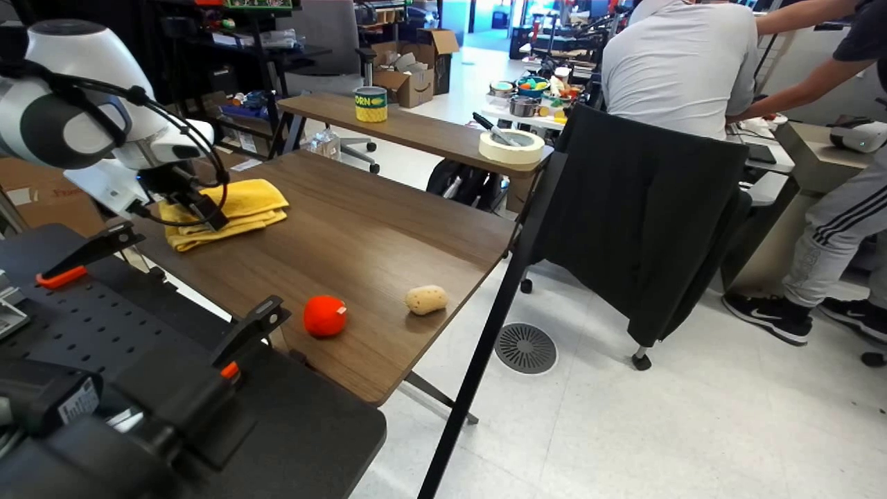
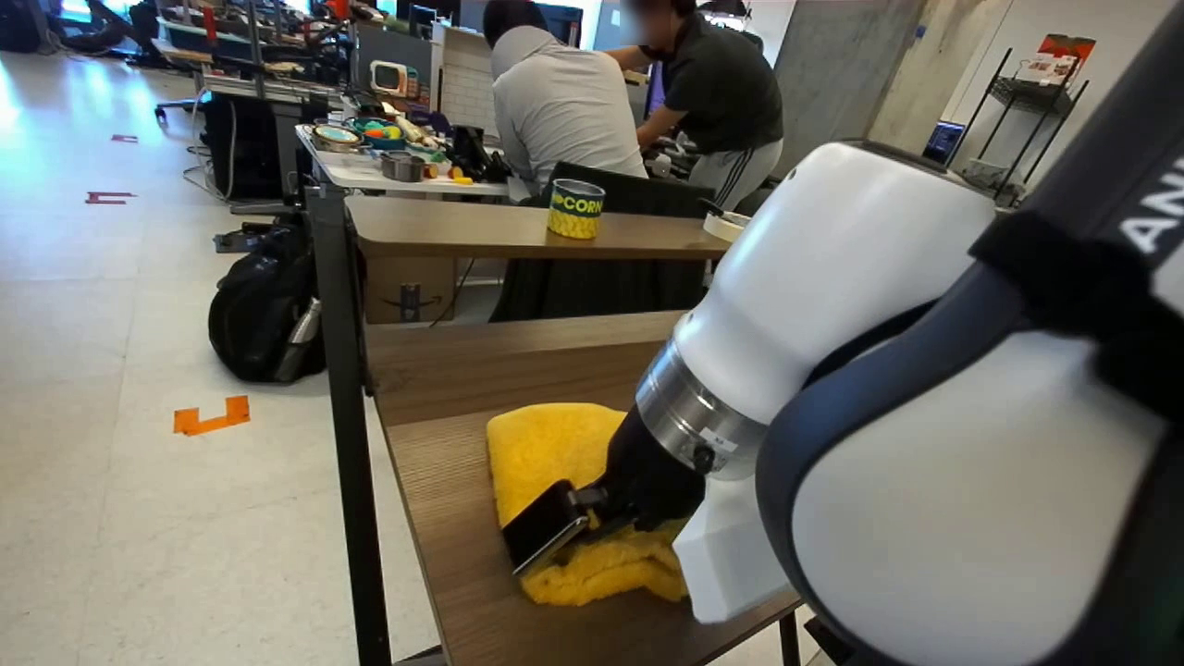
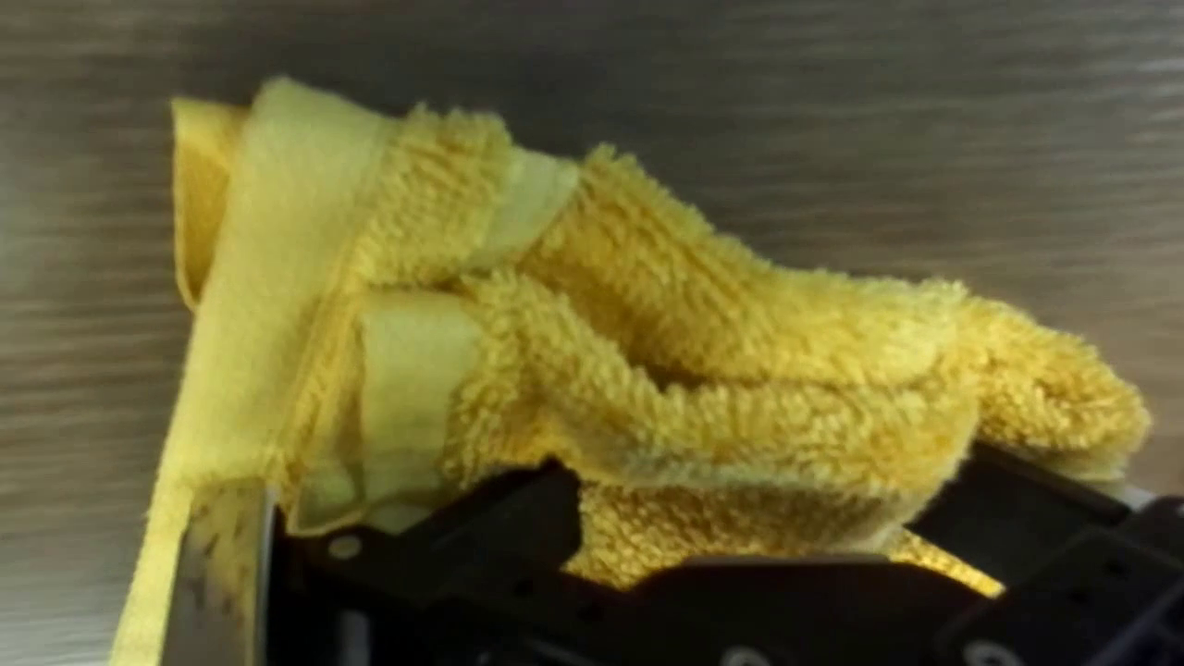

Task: Move the potato to the right side of the table

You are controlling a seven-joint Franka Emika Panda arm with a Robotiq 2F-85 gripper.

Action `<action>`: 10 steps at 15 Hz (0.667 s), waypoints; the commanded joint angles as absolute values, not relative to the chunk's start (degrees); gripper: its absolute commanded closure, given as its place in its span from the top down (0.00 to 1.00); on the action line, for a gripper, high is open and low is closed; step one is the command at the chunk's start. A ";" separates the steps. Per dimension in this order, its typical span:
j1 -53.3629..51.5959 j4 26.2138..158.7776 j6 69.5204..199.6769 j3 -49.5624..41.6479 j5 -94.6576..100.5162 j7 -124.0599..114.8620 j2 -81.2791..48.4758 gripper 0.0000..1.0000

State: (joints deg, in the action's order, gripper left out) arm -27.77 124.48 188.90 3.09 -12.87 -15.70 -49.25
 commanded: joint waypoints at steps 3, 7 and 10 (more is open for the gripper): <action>-28.64 119.60 188.15 -11.05 -16.89 -16.90 -56.53 1.00; -27.86 115.06 186.91 -18.04 -21.29 -20.29 -61.01 1.00; -28.59 108.87 184.73 -20.05 -26.19 -26.70 -64.63 1.00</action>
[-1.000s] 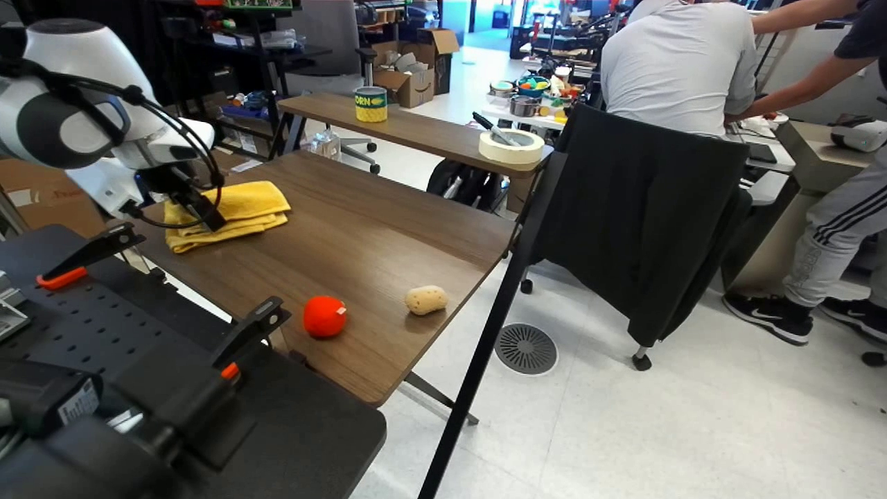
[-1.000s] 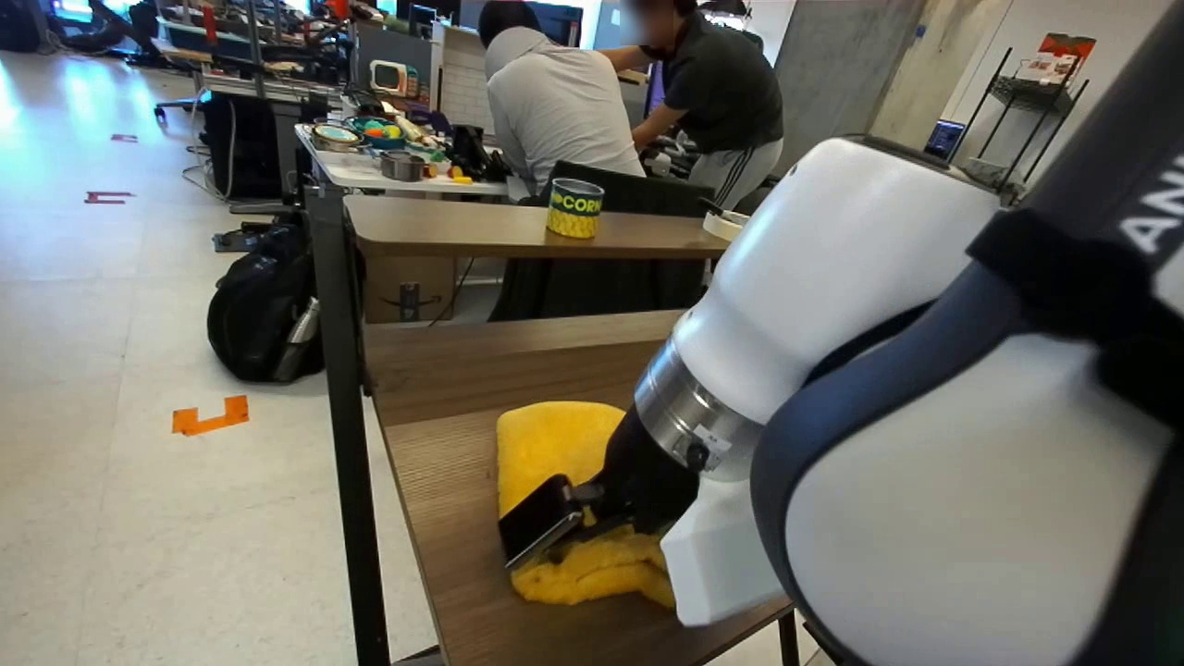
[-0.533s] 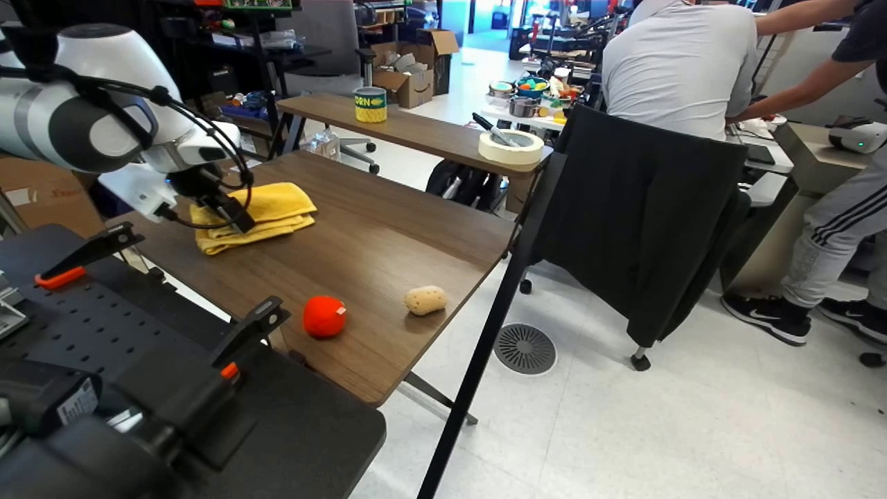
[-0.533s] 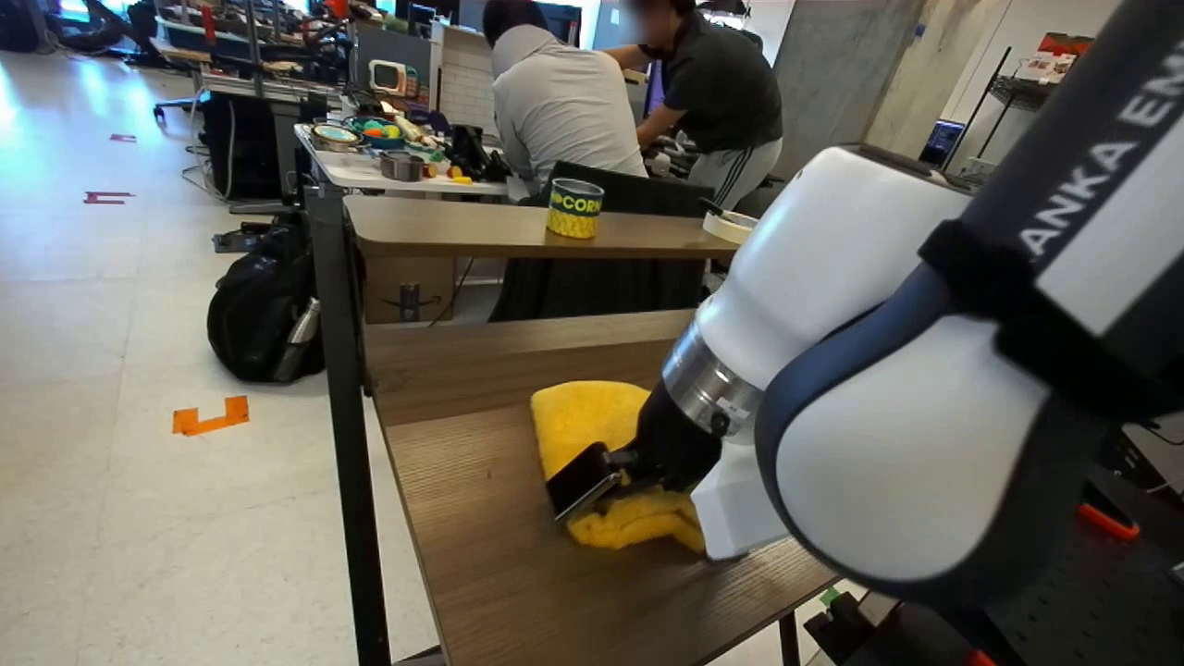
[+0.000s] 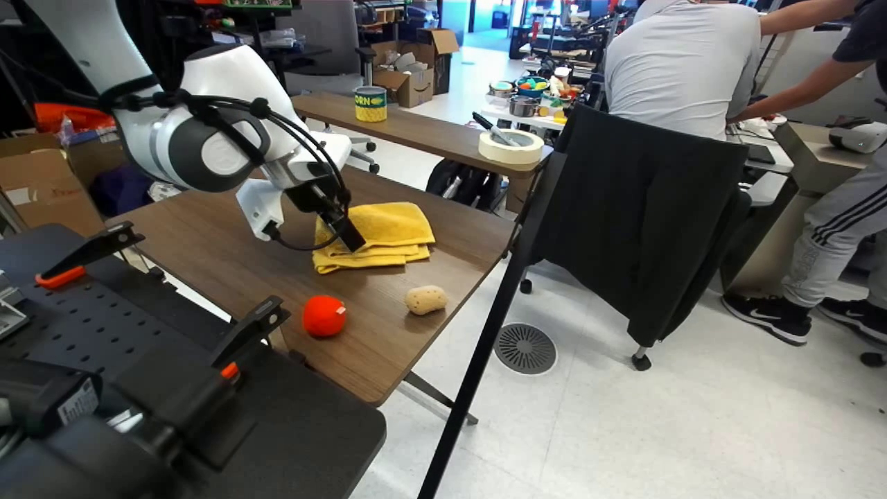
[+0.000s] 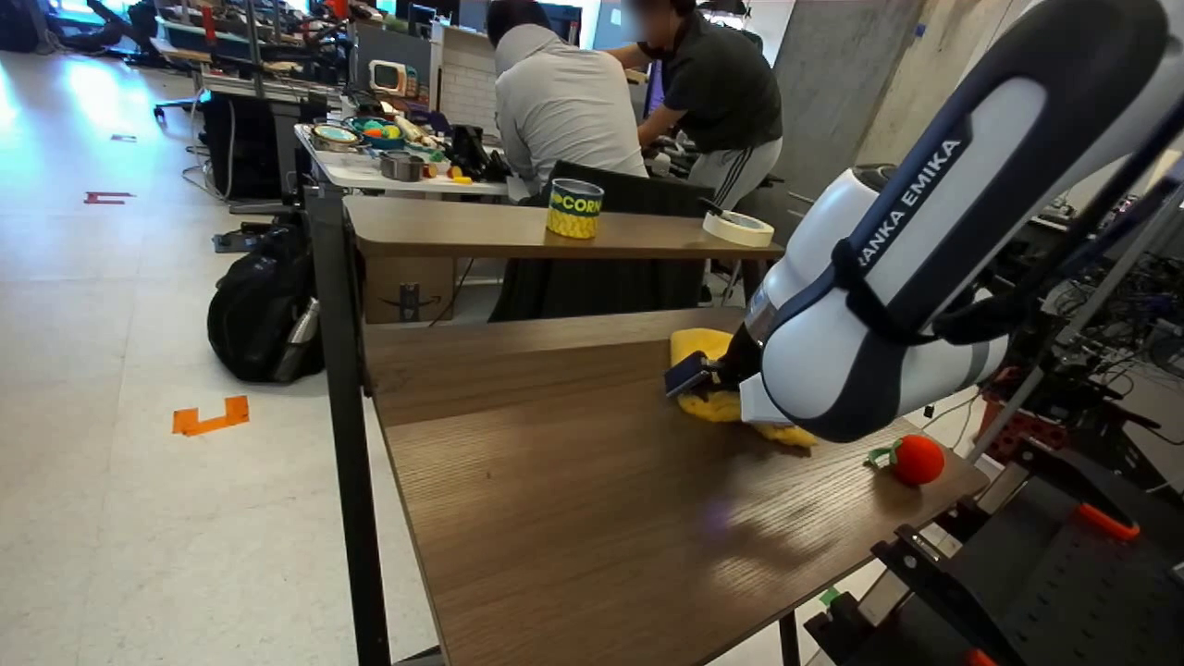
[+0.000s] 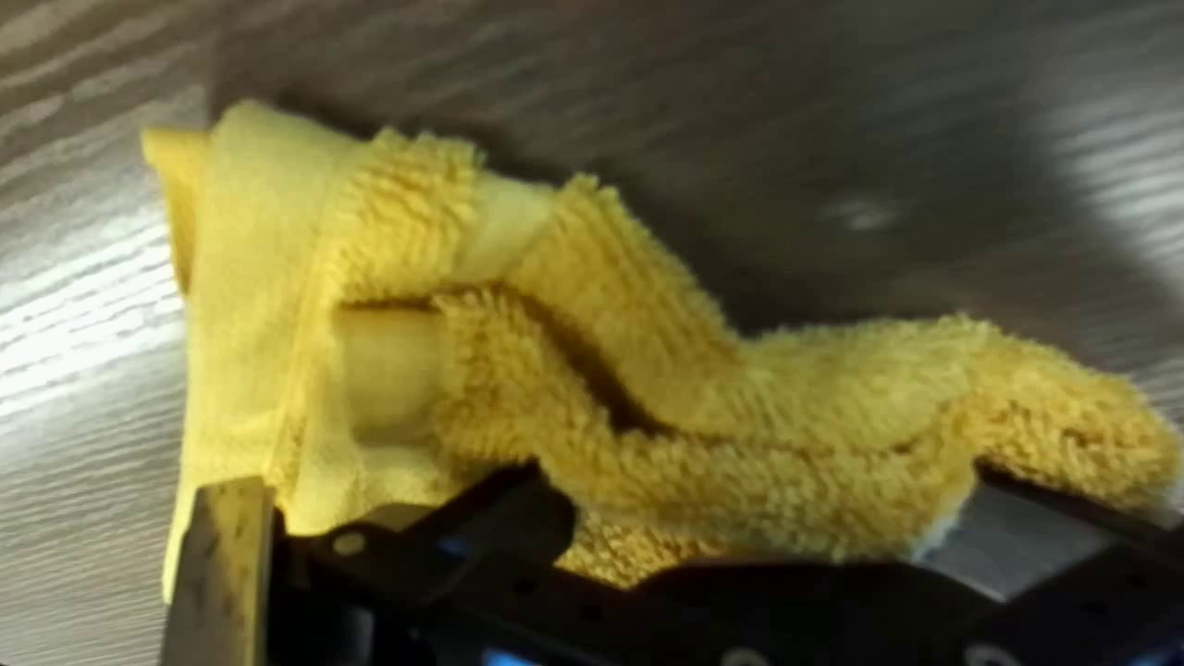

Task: Move the potato to the right side of the table

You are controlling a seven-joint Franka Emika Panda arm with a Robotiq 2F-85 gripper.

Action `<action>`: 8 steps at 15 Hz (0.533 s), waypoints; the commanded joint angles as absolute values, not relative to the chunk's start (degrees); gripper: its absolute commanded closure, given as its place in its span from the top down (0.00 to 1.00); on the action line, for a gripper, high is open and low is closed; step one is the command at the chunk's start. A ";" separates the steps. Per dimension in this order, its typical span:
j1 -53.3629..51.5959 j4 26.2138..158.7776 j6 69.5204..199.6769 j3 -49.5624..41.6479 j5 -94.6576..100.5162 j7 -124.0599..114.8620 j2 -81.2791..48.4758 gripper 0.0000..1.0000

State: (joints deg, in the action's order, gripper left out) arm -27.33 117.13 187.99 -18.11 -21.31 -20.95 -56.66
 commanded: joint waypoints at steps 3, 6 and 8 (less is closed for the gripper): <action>-31.83 103.46 182.60 -22.66 -31.03 -34.78 -68.29 1.00; -37.14 99.64 182.06 -29.57 -34.12 -43.66 -73.83 1.00; -40.22 98.12 180.23 -34.52 -35.28 -49.95 -77.84 1.00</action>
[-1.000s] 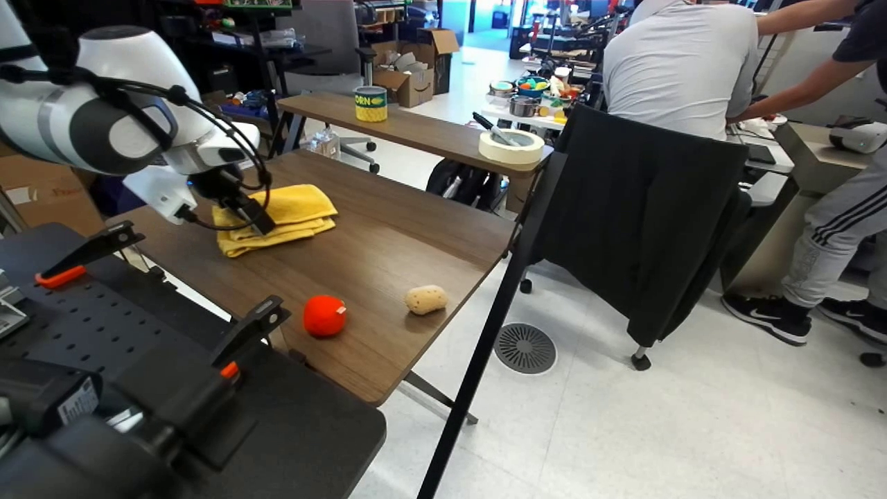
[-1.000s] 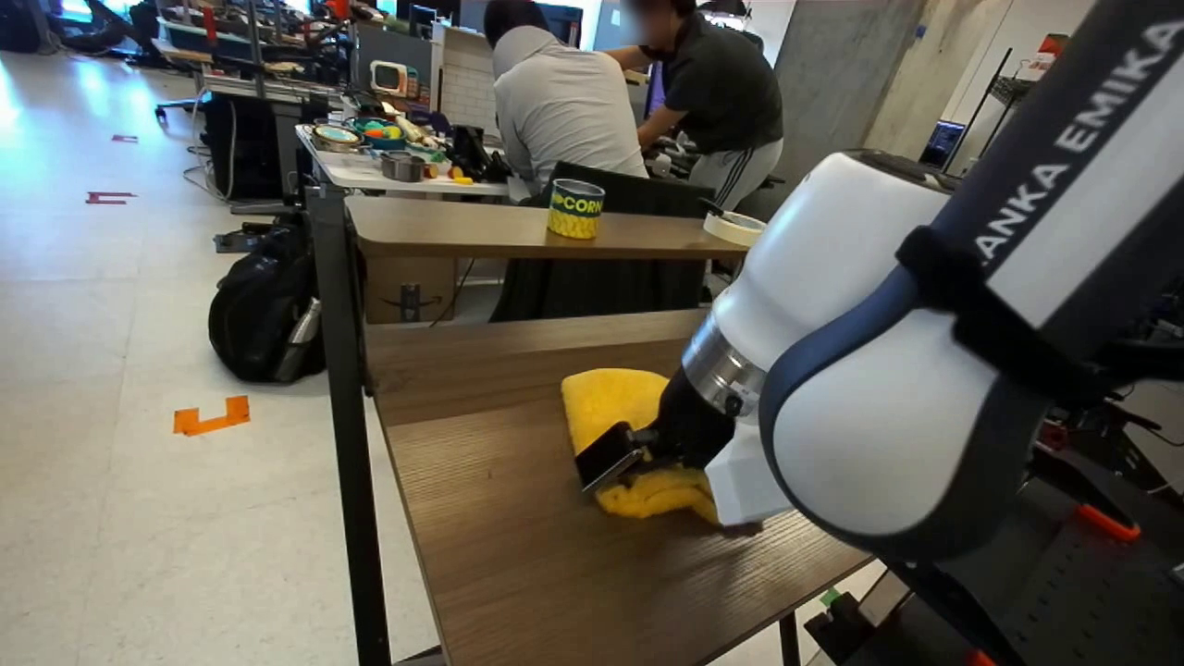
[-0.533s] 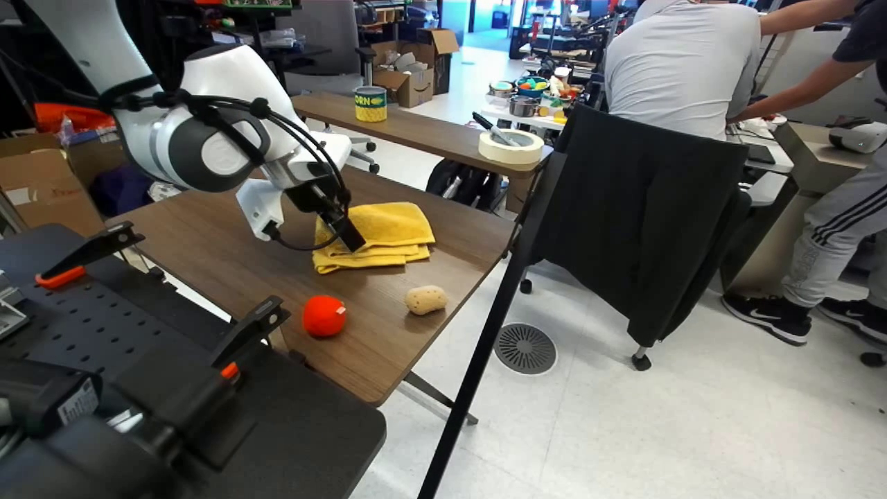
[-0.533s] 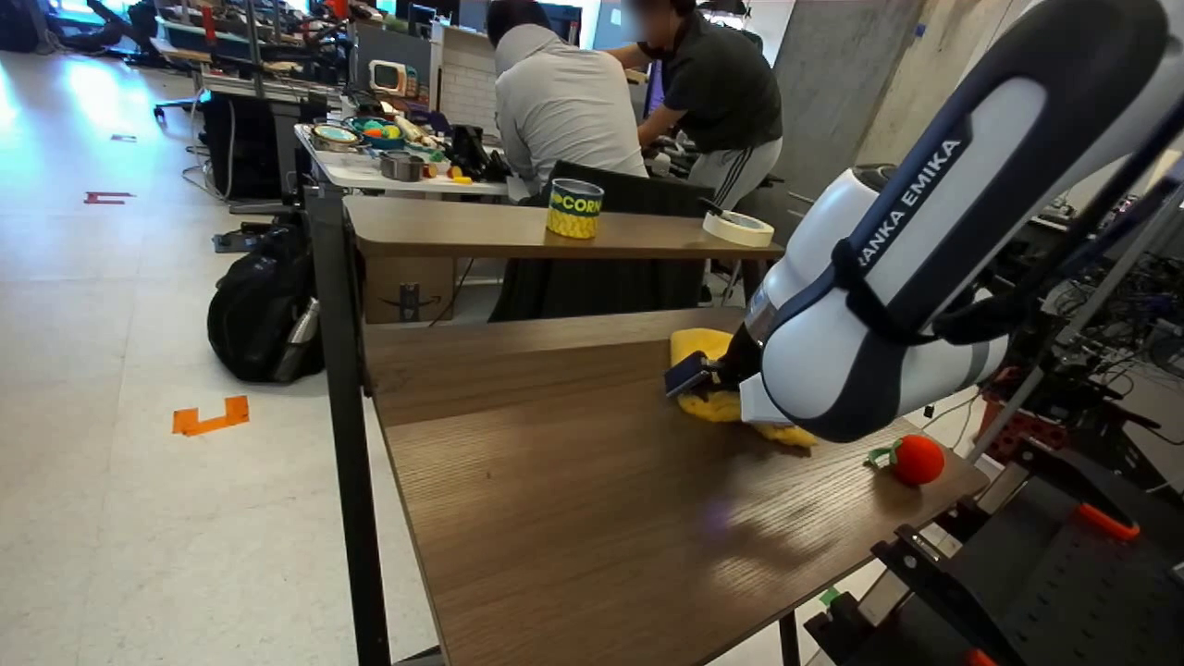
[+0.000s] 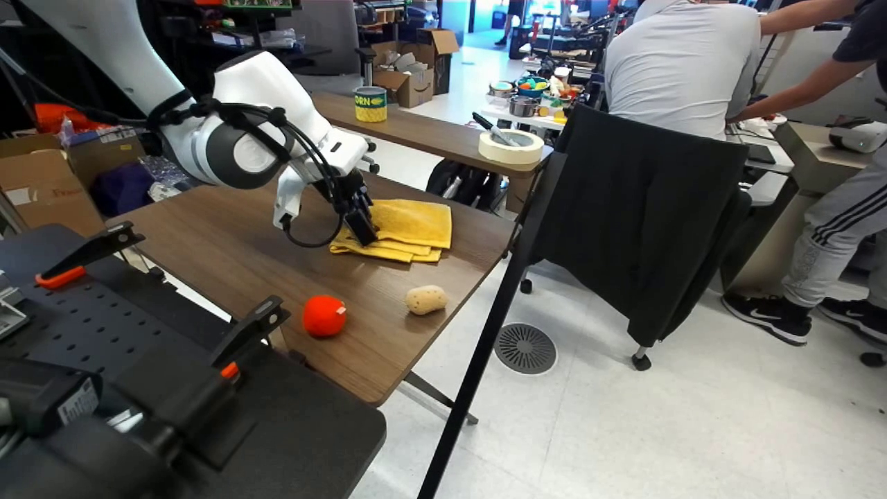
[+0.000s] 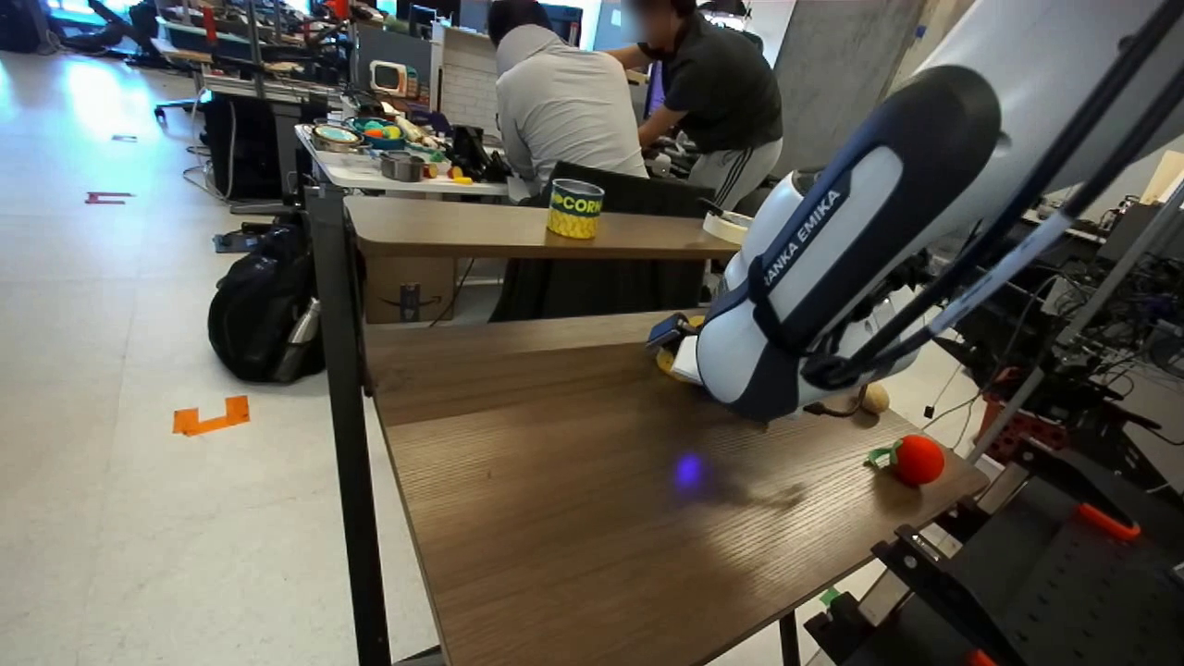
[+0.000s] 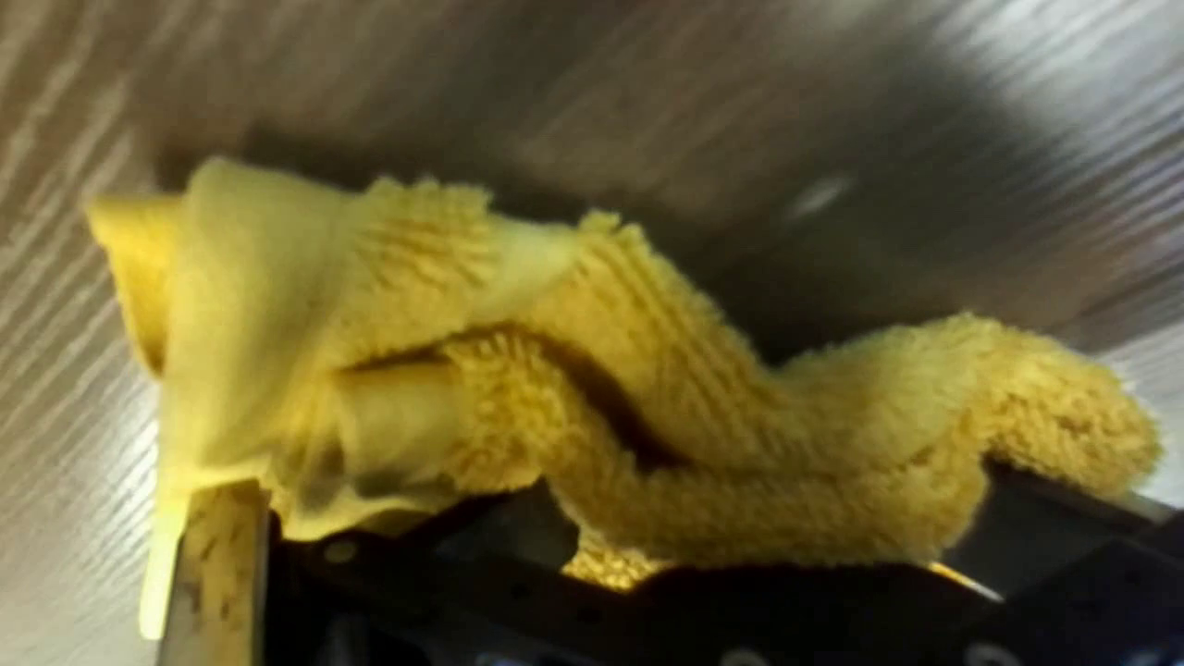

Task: Move the potato to the right side of the table

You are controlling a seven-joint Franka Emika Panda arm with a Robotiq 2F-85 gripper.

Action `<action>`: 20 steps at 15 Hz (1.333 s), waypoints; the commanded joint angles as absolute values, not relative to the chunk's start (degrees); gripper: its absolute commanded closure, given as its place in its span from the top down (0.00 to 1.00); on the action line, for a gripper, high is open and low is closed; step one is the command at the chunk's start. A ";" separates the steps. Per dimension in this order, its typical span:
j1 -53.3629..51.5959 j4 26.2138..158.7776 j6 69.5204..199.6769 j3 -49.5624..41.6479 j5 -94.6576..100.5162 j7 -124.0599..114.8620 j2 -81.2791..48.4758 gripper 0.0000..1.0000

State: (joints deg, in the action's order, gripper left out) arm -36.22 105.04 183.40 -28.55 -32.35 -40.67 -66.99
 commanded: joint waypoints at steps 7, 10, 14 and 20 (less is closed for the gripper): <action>-38.18 99.30 180.83 -30.59 -27.77 -54.17 -72.68 1.00; -40.71 103.36 186.91 -26.73 -25.20 -51.46 -68.04 1.00; -41.41 109.10 195.51 -16.32 -24.58 -44.11 -60.15 1.00; -26.87 115.49 201.25 6.80 -15.74 -30.79 -50.94 1.00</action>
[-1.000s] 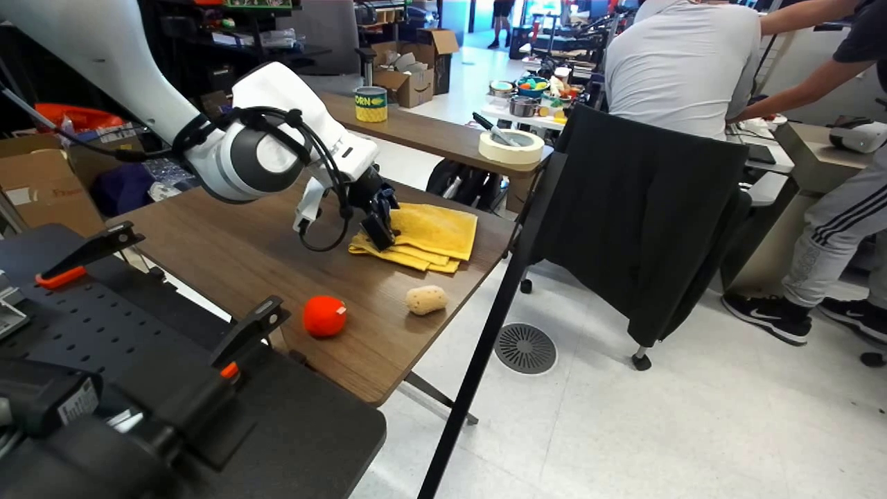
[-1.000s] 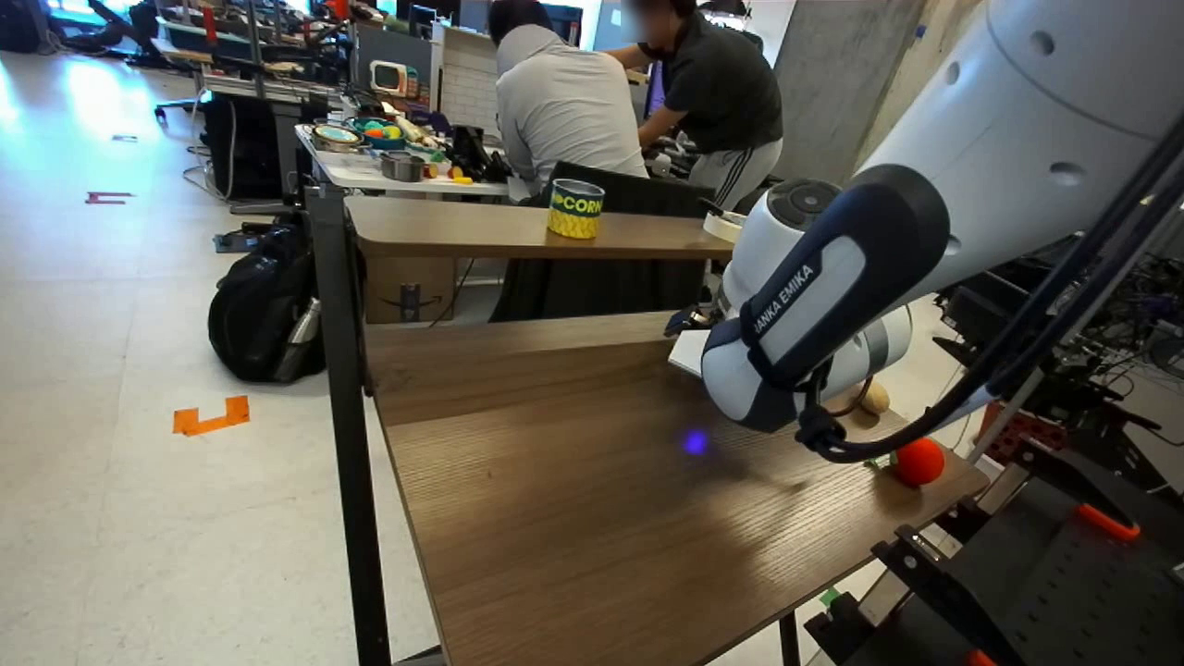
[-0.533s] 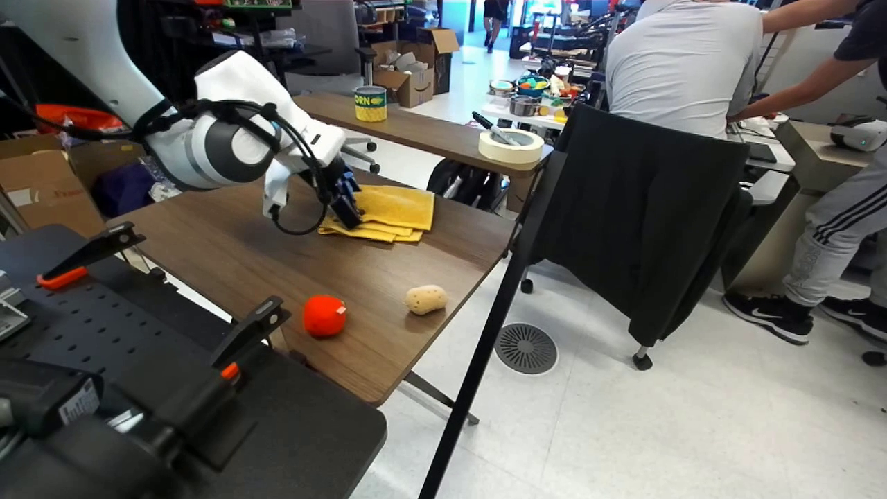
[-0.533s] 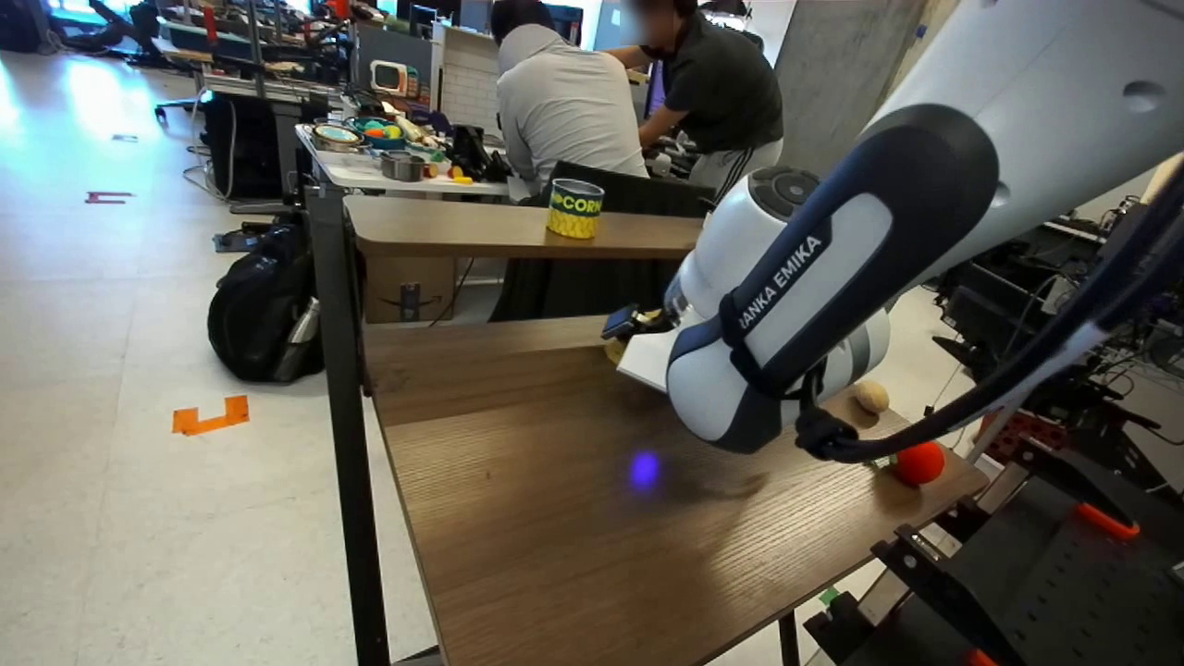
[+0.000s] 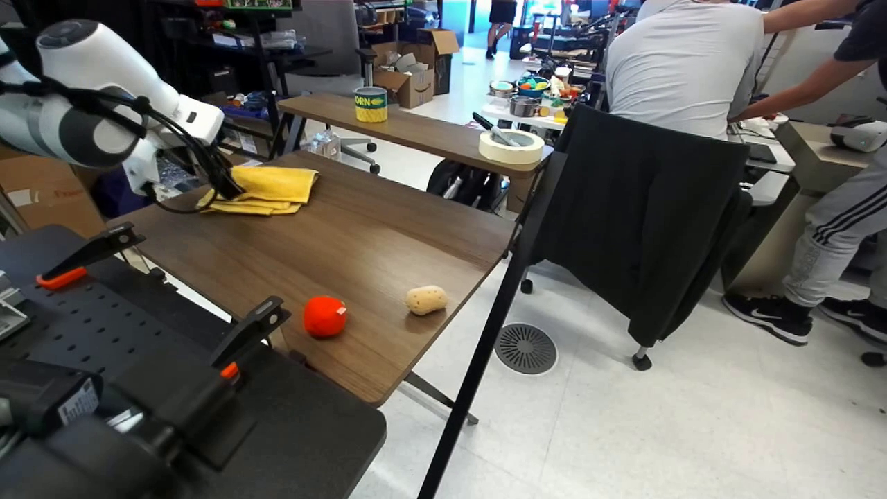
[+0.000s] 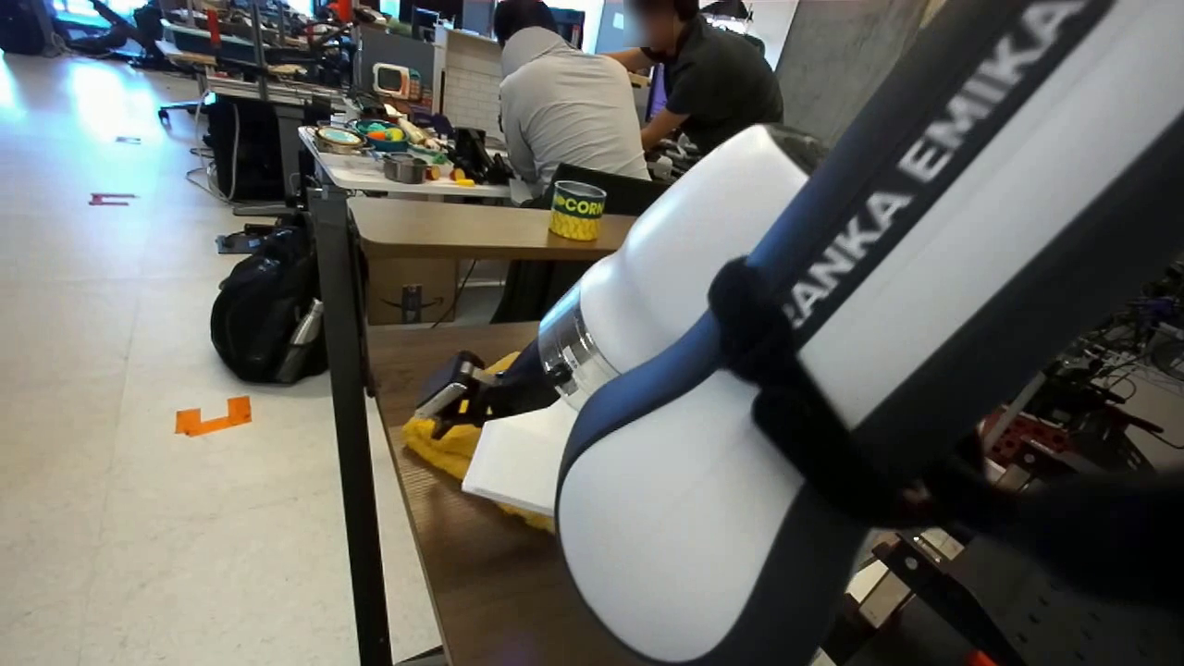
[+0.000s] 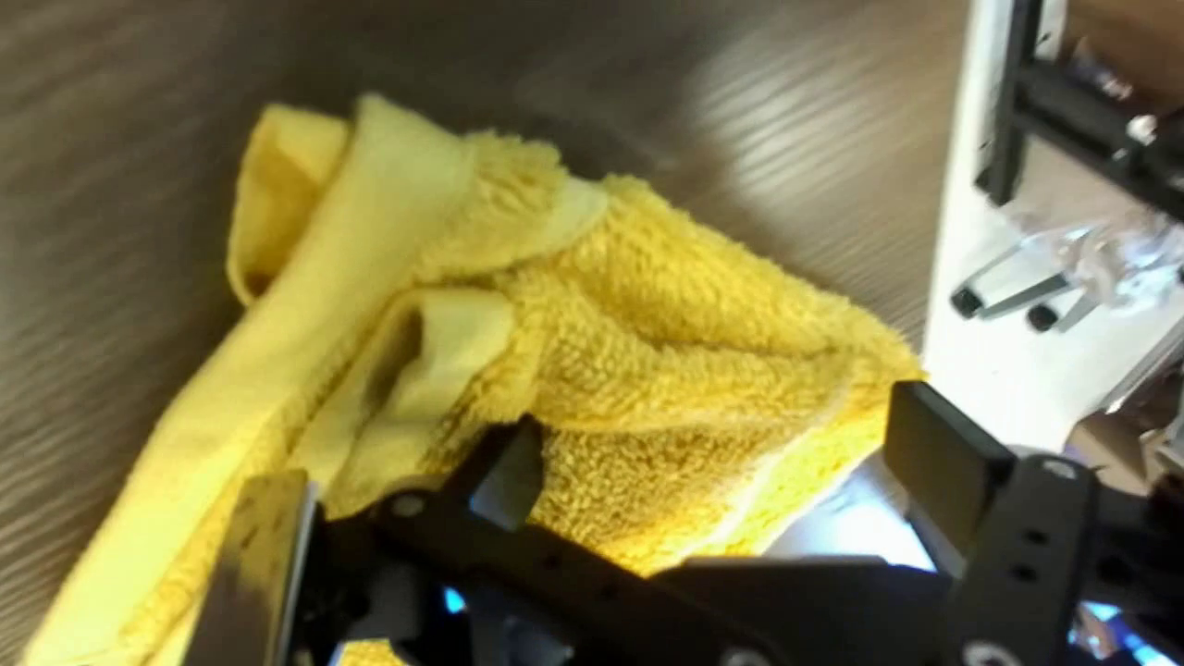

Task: Move the potato to the right side of the table

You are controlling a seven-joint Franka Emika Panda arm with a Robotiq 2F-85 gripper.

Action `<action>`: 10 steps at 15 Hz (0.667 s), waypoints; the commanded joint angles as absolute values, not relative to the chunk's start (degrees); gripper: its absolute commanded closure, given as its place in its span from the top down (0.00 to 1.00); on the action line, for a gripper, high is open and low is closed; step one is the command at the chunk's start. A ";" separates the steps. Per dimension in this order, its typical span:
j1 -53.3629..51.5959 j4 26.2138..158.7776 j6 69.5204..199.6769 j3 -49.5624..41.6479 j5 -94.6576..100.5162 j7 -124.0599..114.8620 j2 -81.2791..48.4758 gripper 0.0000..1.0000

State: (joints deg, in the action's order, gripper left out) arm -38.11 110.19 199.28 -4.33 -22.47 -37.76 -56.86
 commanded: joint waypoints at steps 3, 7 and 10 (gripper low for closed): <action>-16.07 117.28 194.64 14.98 -0.39 -33.42 -47.41 1.00; 1.17 117.31 185.36 30.57 7.00 -25.48 -47.54 1.00; 1.64 116.35 184.98 30.55 1.24 -20.42 -47.88 1.00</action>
State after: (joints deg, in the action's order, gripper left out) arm 2.72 116.35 184.78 30.55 7.17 -25.25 -48.11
